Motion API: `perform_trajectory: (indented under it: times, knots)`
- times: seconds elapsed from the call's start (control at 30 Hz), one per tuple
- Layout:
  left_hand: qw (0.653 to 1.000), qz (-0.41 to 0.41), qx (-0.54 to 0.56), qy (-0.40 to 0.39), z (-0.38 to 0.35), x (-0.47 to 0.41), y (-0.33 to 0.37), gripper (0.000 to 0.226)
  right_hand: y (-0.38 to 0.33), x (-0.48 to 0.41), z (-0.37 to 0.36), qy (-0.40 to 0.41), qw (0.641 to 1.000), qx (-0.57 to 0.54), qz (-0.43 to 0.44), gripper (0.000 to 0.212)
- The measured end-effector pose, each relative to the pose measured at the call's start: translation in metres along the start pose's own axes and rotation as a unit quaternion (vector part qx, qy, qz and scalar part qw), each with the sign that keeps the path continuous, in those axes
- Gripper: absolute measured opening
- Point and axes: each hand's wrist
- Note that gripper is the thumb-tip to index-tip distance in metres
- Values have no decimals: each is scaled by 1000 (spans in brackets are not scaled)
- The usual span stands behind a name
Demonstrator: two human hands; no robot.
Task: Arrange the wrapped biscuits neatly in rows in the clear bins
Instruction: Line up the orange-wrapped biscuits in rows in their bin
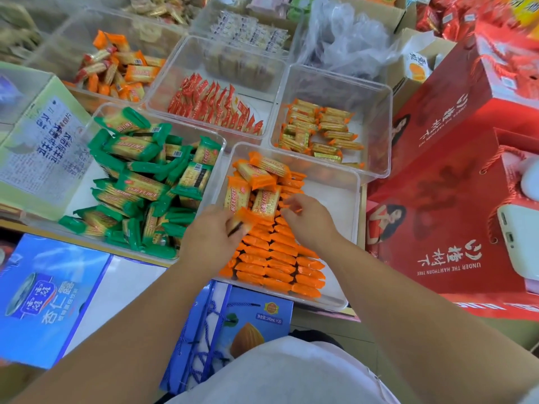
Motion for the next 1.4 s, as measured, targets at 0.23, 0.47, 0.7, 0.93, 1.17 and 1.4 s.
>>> perform_trajectory:
  times: [0.23,0.47,0.7,0.93,1.17,1.4]
  knots:
    - [997,57,43,36,0,-32,26,26,-11,-14,-24,-152,977,153,3,56]
    - [995,53,88,3,-13,-40,37,26,-11,-6,-20,-65,994,-93,-2,30]
    - [985,80,154,1,-17,-39,31,27,-13,-4,-14,-60,943,-309,-105,43]
    - [958,87,274,12,-12,-26,28,22,-18,3,-18,-101,923,-352,-116,31]
    - [824,177,536,-51,-7,2,38,29,-18,26,-21,-141,886,-421,-133,51]
    - [869,129,477,-27,-6,17,43,17,-25,49,-24,-158,865,-467,-91,38]
Point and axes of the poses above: each hand's wrist, its own x-axis away from the middle knuckle, its own z-axis out of the back of the hand, y = z × x, and after that the axes turned 4 degrees about -y, right-handed
